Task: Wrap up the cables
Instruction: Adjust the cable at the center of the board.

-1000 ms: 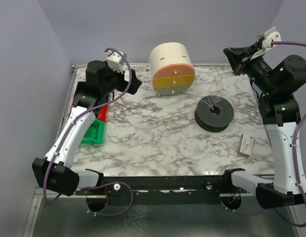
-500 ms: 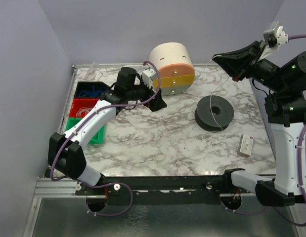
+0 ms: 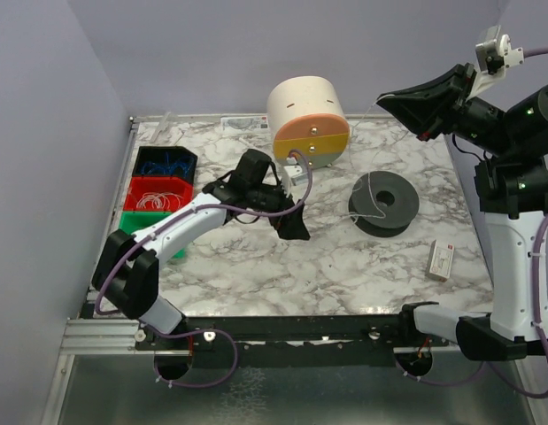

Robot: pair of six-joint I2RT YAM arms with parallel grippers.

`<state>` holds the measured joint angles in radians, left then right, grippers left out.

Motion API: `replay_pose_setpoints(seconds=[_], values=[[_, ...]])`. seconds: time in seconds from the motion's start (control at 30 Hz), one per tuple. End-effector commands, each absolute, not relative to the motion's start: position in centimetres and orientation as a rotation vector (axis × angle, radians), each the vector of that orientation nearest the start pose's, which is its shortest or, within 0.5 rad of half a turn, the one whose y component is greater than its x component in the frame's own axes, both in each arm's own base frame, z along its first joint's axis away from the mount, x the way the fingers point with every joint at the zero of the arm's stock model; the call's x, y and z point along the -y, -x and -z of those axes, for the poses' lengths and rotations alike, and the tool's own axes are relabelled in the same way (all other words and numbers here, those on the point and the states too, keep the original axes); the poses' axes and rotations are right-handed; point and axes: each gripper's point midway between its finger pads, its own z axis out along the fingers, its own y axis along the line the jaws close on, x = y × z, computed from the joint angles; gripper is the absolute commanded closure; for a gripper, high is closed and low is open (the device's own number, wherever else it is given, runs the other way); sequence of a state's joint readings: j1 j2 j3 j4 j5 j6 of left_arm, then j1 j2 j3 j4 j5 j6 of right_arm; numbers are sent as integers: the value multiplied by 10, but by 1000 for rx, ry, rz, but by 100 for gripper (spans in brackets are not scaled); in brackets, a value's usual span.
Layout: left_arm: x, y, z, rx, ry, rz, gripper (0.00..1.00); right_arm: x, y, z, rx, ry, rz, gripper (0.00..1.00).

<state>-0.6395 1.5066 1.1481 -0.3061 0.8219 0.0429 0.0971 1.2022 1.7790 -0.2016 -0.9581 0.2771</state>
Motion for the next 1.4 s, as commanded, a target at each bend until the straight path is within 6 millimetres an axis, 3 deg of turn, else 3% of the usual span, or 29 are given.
replay_pose_setpoints(seconds=[0.0,0.23,0.4,0.5,0.73,0.97,1.0,1.2,1.27,1.37], values=[[349,-226,-187,-1931,-1234,1299,3,-178,-237,-585,-1145,789,-900,99],[370,-273,-186,-1997,-1091,1153,2,-178,-231,-595,-1126,800,-901,99],[383,-280,-189,-1991,-1089,1183,1,-178,-227,-597,-1122,803,-897,99],[390,-271,-188,-1985,-1119,1230,1,-177,-225,-597,-1121,802,-898,99],[393,-219,-172,-1973,-1290,1339,5,-175,-228,-603,-1114,784,-870,99],[390,-200,-173,-1949,-1351,1439,47,-174,-234,-606,-1115,772,-850,99],[391,-197,-173,-1950,-1359,1462,48,-173,-235,-606,-1115,769,-848,99],[400,-185,-173,-1942,-1400,1527,35,-172,-236,-606,-1114,769,-833,99],[402,-185,-172,-1944,-1404,1526,27,-172,-236,-605,-1115,768,-827,99],[407,-196,-171,-1968,-1366,1470,25,-172,-236,-603,-1118,769,-826,99]])
